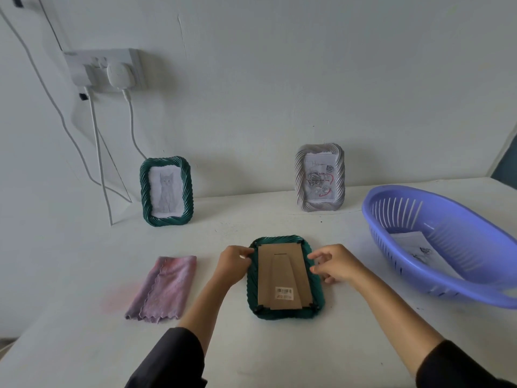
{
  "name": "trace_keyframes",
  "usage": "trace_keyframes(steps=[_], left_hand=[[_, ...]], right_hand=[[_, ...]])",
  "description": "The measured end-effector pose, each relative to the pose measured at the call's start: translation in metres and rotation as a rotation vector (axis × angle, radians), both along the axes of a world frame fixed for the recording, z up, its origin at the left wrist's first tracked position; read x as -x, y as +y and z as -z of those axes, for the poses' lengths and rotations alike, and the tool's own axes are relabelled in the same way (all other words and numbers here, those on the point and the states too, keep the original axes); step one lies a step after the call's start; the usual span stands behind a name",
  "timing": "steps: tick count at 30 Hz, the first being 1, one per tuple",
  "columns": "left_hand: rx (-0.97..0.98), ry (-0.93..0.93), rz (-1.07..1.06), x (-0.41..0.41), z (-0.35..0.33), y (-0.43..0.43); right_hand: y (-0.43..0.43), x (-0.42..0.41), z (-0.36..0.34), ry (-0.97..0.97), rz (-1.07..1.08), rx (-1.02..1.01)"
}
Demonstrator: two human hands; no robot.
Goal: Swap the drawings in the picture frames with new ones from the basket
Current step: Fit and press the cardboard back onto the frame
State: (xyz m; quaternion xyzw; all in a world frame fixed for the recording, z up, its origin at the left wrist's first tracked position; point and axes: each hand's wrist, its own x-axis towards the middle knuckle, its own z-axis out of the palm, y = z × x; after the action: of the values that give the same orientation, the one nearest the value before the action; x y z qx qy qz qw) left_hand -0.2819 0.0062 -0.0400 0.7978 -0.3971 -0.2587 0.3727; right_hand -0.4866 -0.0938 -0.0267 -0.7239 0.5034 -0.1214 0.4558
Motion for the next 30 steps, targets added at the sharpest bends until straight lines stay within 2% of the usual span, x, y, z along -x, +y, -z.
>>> trace_keyframes(steps=[5,8,11,13,15,17,19,22,30], left_hand=[[-0.006,0.007,0.014,0.006,-0.006,0.004],[0.011,0.021,0.012,0.010,-0.011,0.008],[0.099,0.084,-0.023,0.016,-0.020,0.007],[0.191,0.195,-0.027,0.026,-0.032,0.007],[0.289,0.405,-0.025,0.039,-0.049,0.008],[0.330,0.609,-0.040,0.047,-0.062,0.008],[0.331,0.650,-0.080,0.046,-0.066,0.008],[0.282,0.536,-0.148,0.034,-0.065,0.012],[0.074,0.155,-0.128,0.015,-0.016,0.030]], right_hand=[[0.018,0.002,-0.004,-0.029,0.048,0.067],[0.016,0.005,-0.030,-0.031,0.061,0.301],[0.021,-0.002,-0.069,-0.005,-0.020,0.564],[0.032,-0.015,-0.088,0.035,-0.066,0.667],[0.049,-0.028,-0.098,0.042,-0.161,0.723],[0.059,-0.040,-0.101,-0.008,-0.244,0.712],[0.065,-0.048,-0.100,-0.135,-0.313,0.577],[0.065,-0.051,-0.089,-0.249,-0.352,0.342],[0.043,-0.030,-0.005,0.019,-0.131,0.320]])
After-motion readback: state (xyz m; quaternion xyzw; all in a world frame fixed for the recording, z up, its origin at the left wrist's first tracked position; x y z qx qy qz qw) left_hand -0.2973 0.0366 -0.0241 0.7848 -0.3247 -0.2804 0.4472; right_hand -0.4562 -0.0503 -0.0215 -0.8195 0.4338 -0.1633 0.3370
